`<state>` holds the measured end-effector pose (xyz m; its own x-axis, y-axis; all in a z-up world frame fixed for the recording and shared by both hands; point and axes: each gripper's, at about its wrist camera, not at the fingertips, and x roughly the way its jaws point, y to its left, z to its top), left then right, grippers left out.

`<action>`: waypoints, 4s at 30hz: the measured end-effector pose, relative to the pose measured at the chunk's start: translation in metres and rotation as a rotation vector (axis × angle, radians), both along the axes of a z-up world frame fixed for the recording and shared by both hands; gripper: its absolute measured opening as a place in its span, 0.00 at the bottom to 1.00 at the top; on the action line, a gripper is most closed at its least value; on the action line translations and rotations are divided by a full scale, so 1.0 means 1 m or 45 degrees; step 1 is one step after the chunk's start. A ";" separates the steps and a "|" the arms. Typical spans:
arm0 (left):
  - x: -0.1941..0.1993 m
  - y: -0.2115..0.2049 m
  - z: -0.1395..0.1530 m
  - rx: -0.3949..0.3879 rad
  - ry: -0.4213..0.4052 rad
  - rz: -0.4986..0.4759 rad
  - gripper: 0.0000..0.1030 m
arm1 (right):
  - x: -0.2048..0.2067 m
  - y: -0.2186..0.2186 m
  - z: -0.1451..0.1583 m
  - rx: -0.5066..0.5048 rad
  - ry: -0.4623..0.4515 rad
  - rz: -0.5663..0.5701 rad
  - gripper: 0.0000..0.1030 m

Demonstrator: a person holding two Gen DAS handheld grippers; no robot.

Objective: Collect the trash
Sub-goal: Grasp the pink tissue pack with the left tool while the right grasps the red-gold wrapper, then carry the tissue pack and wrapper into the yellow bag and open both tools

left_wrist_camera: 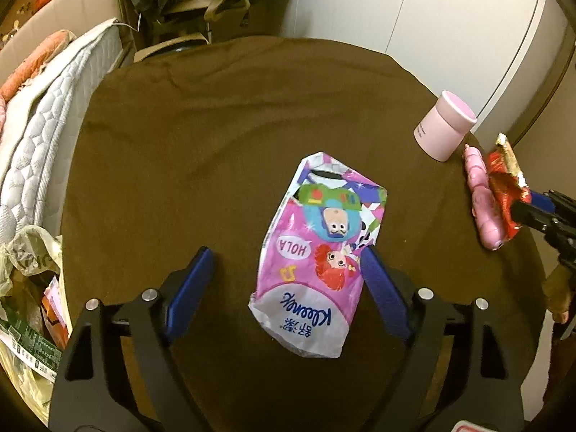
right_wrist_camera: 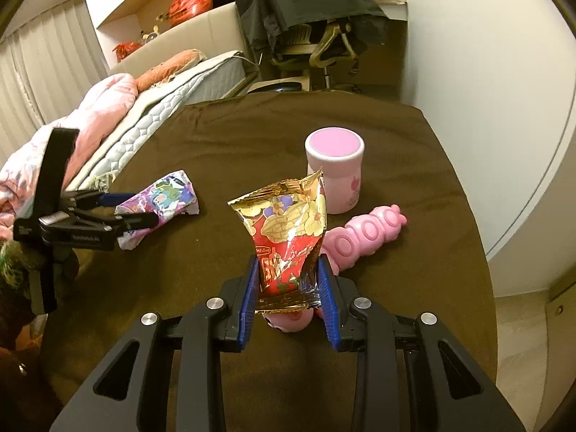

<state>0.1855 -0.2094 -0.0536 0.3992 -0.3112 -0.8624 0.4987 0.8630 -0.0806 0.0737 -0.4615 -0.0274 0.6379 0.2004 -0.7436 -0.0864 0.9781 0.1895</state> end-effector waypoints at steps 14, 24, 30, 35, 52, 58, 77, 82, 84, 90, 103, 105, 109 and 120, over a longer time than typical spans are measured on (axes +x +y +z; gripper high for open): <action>-0.012 0.028 0.023 -0.084 0.009 0.082 0.10 | -0.001 0.018 0.011 -0.004 -0.042 0.068 0.29; -0.026 0.020 0.029 -0.106 -0.103 -0.015 0.53 | -0.010 0.016 0.012 -0.019 -0.048 0.043 0.29; -0.017 0.003 0.004 -0.019 -0.040 -0.014 0.53 | -0.016 0.004 0.006 0.004 -0.034 0.005 0.29; -0.027 -0.012 0.001 0.030 -0.051 -0.072 0.21 | -0.016 -0.003 0.004 0.020 -0.030 -0.014 0.29; -0.061 0.033 0.069 -0.204 -0.133 -0.016 0.10 | -0.021 0.036 0.044 -0.014 -0.153 0.080 0.29; -0.072 0.072 0.089 -0.238 -0.177 0.038 0.10 | -0.009 0.078 0.063 -0.027 -0.192 0.173 0.29; -0.071 0.306 0.055 -0.270 -0.046 0.554 0.10 | 0.061 0.267 0.069 -0.044 -0.141 0.547 0.29; -0.067 0.333 0.039 -0.268 0.002 0.621 0.10 | 0.076 0.304 0.054 -0.063 -0.091 0.623 0.29; -0.067 0.333 0.036 -0.245 0.013 0.629 0.10 | 0.078 0.311 0.049 -0.067 -0.077 0.639 0.29; -0.061 0.330 0.028 -0.189 0.040 0.650 0.10 | 0.094 0.326 0.033 -0.039 -0.005 0.679 0.29; -0.015 0.313 -0.019 -0.150 0.166 0.628 0.10 | 0.130 0.365 -0.008 -0.060 0.098 0.784 0.29; -0.014 0.312 -0.022 -0.150 0.170 0.621 0.10 | 0.134 0.368 -0.012 -0.058 0.110 0.791 0.29; -0.014 0.312 -0.023 -0.184 0.170 0.600 0.10 | 0.139 0.373 -0.019 -0.062 0.129 0.802 0.29; -0.016 0.302 -0.021 -0.297 0.151 0.488 0.10 | 0.144 0.388 -0.031 -0.111 0.161 0.817 0.29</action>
